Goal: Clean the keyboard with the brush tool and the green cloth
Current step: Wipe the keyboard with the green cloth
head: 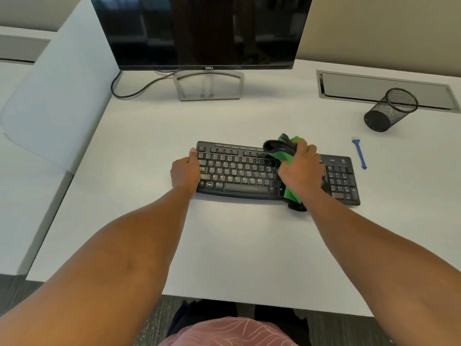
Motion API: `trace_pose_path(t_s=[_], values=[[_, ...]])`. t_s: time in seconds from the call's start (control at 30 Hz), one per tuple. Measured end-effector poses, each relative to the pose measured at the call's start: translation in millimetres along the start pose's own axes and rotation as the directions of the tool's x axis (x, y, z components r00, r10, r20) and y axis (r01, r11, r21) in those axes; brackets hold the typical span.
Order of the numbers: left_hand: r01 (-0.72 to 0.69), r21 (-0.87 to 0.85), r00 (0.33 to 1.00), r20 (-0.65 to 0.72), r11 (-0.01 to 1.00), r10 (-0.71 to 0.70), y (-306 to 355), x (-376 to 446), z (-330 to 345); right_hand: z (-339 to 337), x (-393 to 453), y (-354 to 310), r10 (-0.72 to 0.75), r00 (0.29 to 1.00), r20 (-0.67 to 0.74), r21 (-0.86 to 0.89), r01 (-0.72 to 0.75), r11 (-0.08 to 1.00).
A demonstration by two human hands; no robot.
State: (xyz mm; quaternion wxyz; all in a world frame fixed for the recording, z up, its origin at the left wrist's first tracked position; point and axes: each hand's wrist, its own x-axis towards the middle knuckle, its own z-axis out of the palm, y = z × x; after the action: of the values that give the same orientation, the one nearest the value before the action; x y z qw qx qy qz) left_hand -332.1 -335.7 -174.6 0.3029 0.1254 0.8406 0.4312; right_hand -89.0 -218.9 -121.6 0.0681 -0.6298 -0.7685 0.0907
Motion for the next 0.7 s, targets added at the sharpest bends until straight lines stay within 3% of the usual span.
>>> trace_pose_path(t_s=[0.13,0.27,0.33,0.4,0.53,0.7], values=[[0.014,-0.004,1.0,-0.009,1.0,-0.014,1.3,1.1,1.3,10.4,-7.1,-48.4,-0.014,1.0,-0.027,0.056,0.015,0.998],[0.023,-0.037,1.0,0.013,0.999,-0.022,2.2,-1.5,0.2,19.1,-24.4,-109.4,-0.273,0.962,0.029,0.242,0.258,0.935],[0.031,-0.074,0.999,0.015,0.997,-0.03,-0.2,-1.5,-2.4,22.0,-37.1,-131.9,-0.4,0.916,0.026,0.239,0.382,0.892],[0.022,-0.085,1.0,0.001,0.996,-0.022,-1.2,-1.5,-4.8,23.8,-36.4,-137.1,-0.429,0.902,0.036,0.178,0.417,0.891],[-0.023,-0.039,0.999,-0.038,0.999,0.021,-1.8,-2.5,-3.1,24.2,-8.4,-99.3,-0.302,0.952,0.039,0.124,0.296,0.947],[-0.039,-0.034,0.998,-0.051,0.999,0.037,-3.6,-1.2,-1.5,4.7,14.3,-8.1,0.069,0.996,-0.051,0.098,-0.063,0.993]])
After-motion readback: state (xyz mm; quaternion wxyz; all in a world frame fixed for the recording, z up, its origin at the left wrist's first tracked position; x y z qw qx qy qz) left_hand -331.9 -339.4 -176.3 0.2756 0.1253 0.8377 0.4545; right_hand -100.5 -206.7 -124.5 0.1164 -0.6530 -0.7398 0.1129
